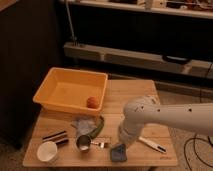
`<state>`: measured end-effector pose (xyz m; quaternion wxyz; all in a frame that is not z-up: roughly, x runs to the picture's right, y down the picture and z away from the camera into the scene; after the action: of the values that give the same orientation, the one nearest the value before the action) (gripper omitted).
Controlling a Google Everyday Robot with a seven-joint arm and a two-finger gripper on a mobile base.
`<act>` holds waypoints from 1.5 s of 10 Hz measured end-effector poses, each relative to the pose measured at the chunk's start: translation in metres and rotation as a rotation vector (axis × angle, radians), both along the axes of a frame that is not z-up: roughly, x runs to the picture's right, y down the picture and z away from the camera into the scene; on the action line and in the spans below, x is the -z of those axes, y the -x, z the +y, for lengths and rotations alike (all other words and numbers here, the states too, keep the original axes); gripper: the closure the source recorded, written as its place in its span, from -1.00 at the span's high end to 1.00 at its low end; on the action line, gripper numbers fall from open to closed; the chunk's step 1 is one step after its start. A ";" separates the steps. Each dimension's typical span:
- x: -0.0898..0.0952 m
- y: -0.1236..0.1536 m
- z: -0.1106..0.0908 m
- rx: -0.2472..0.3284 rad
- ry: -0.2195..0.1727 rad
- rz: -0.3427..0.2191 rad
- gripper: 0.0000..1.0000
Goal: Place sponge in plastic cup
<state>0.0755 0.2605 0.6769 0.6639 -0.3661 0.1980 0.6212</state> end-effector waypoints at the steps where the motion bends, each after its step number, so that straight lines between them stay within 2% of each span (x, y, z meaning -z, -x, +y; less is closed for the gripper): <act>1: 0.000 0.000 0.001 0.009 -0.001 0.002 -0.29; 3: -0.001 0.003 0.002 0.034 -0.022 -0.003 0.16; 6: -0.001 0.004 0.003 0.047 -0.044 -0.012 0.60; 9: -0.003 0.007 0.005 0.044 -0.039 -0.024 0.60; 12: -0.004 0.012 0.004 -0.008 -0.020 -0.055 0.60; 15: -0.002 0.014 -0.006 -0.022 -0.008 -0.041 0.60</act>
<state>0.0614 0.2547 0.6792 0.6626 -0.3783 0.1778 0.6215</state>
